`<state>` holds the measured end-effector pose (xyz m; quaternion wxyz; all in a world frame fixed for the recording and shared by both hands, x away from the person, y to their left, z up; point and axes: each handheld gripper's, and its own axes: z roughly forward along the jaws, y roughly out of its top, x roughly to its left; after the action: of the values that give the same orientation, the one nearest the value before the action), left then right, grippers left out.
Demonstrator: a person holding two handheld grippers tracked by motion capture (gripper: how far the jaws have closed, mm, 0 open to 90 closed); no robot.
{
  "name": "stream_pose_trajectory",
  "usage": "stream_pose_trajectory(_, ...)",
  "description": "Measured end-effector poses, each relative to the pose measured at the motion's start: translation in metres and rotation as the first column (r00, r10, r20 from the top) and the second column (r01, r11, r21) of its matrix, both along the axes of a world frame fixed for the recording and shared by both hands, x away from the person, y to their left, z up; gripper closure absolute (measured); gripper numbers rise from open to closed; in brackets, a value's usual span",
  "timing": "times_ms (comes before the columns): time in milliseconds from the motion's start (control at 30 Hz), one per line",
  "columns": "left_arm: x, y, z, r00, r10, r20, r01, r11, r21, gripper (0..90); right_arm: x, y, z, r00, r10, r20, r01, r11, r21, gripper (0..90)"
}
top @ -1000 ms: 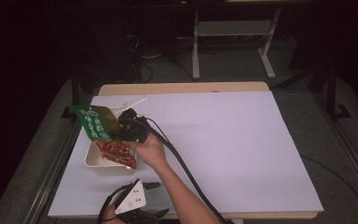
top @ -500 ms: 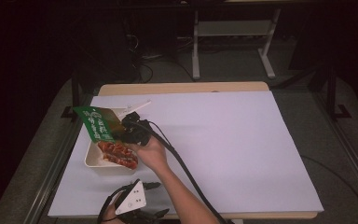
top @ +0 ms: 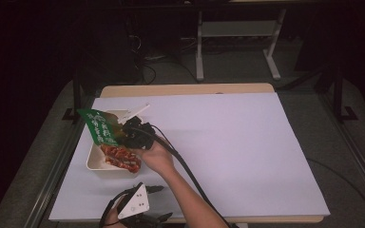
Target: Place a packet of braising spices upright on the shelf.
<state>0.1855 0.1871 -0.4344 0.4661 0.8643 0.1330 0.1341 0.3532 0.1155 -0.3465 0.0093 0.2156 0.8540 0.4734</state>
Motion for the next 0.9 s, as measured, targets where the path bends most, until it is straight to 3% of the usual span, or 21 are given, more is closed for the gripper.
stream_pose_trajectory(433,-0.001,-0.002,0.000,1.0000,-0.006,0.001,0.006,1.0000,0.008,21.6,0.004,-0.009,-0.013,0.9995,-0.010,-0.031,0.010,0.9999,-0.009,88.9)
stream_pose_trajectory(600,-0.001,-0.003,-0.001,1.0000,-0.006,-0.002,0.006,1.0000,0.007,21.6,0.003,-0.013,-0.016,0.9992,0.011,-0.038,-0.011,0.9997,0.022,88.9)
stream_pose_trajectory(633,-0.001,-0.003,-0.001,1.0000,-0.008,0.002,0.008,0.9999,0.006,21.6,0.001,-0.013,-0.016,0.9966,0.042,-0.071,-0.037,0.9966,0.074,89.0)
stream_pose_trajectory(667,-0.001,-0.003,-0.001,1.0000,-0.008,0.002,0.008,0.9999,0.006,21.6,0.001,-0.013,-0.016,0.9966,0.042,-0.071,-0.037,0.9966,0.074,89.0)
stream_pose_trajectory(733,-0.001,-0.003,-0.001,1.0000,-0.004,0.000,0.004,1.0000,-0.001,21.7,-0.003,-0.010,-0.013,0.9985,0.049,-0.026,-0.047,0.9956,0.082,89.1)
stream_pose_trajectory(900,-0.001,-0.001,0.000,1.0000,-0.003,0.003,0.003,1.0000,-0.007,21.7,-0.008,-0.009,-0.008,0.9947,0.103,0.007,-0.103,0.9820,0.159,89.3)
